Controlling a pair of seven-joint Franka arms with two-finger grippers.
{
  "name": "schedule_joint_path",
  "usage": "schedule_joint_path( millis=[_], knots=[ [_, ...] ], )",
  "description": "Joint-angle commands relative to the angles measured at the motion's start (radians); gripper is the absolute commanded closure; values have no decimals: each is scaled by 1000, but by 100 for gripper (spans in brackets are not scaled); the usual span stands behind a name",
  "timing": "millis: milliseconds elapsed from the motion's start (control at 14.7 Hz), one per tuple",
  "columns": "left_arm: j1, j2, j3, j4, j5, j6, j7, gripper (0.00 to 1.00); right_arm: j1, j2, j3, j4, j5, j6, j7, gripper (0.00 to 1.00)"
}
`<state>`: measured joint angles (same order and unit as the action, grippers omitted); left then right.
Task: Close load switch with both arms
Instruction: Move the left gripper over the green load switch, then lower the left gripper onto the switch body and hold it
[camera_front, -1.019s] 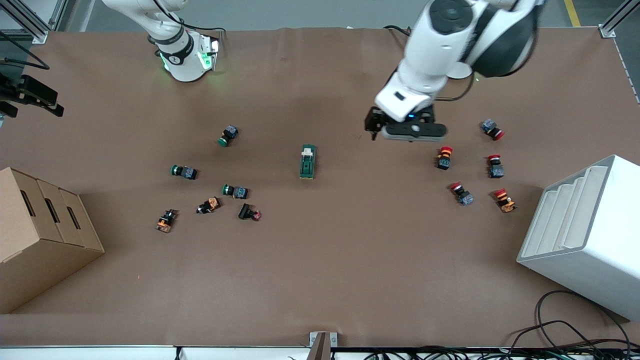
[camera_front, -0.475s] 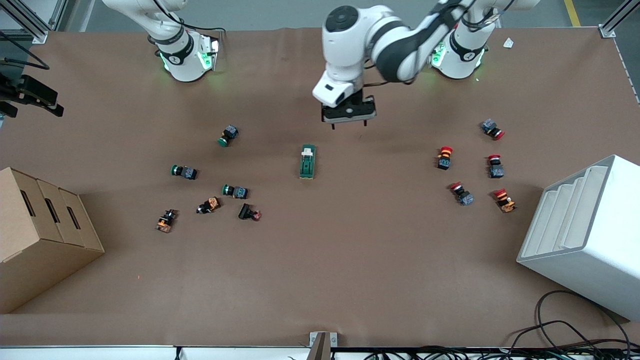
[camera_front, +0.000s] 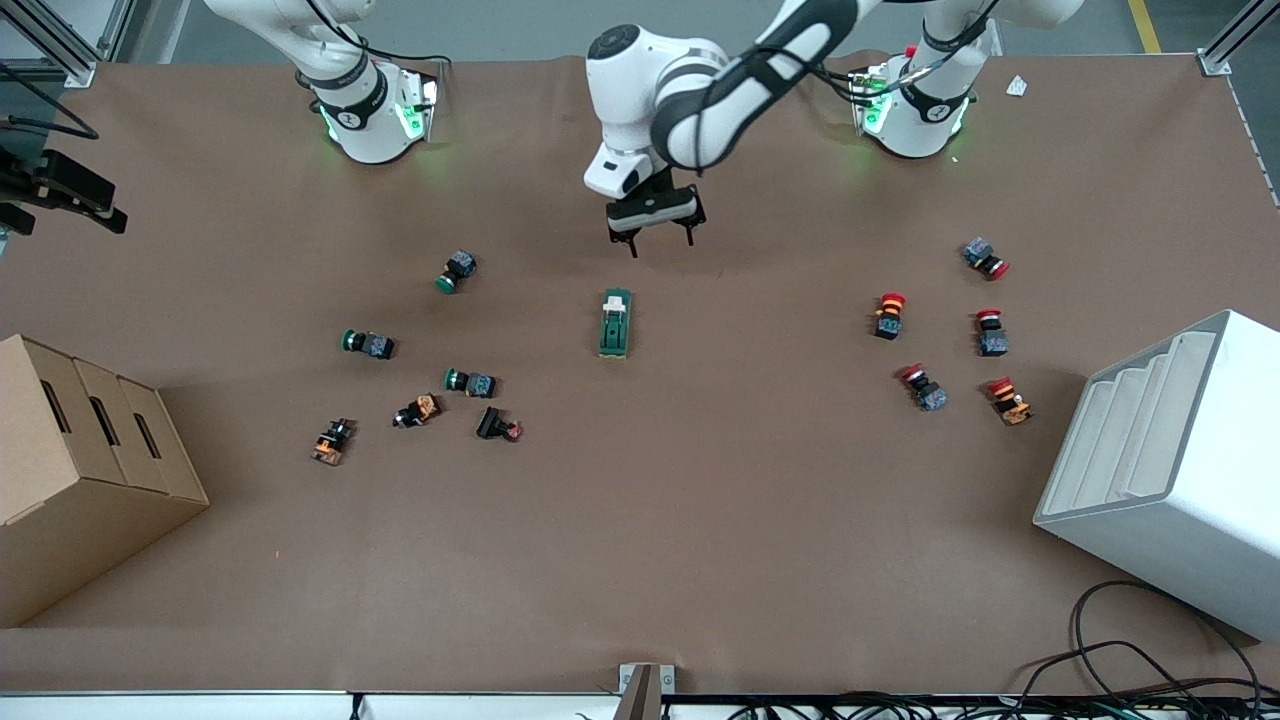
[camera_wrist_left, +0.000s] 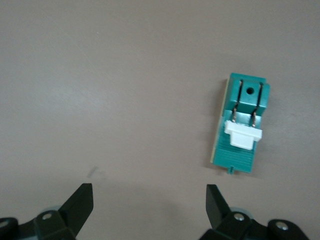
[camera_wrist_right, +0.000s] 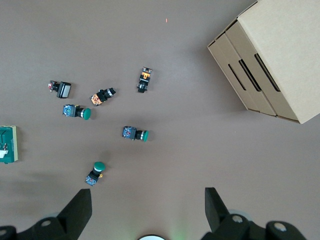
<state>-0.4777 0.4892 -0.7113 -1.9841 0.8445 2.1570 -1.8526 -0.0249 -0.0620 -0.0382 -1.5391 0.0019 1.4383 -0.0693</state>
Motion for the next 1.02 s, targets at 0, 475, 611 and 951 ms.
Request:
schedule_joint_path(
  millis=[0, 475, 611, 951],
  knots=[
    [-76, 61, 1, 22, 141, -5, -169, 1, -4, -25, 1, -24, -3, 4, -10, 0],
    [-173, 192, 12, 21, 608, -104, -448, 1, -7, -25, 0, -21, -7, 1, -4, 0],
    [-188, 222, 13, 21, 714, -146, -451, 1, -6, -25, 0, -18, -7, 1, -1, 0],
    [-196, 245, 30, 21, 839, -154, -508, 2, -7, -22, 0, -15, -5, 1, 3, 0]
  ],
)
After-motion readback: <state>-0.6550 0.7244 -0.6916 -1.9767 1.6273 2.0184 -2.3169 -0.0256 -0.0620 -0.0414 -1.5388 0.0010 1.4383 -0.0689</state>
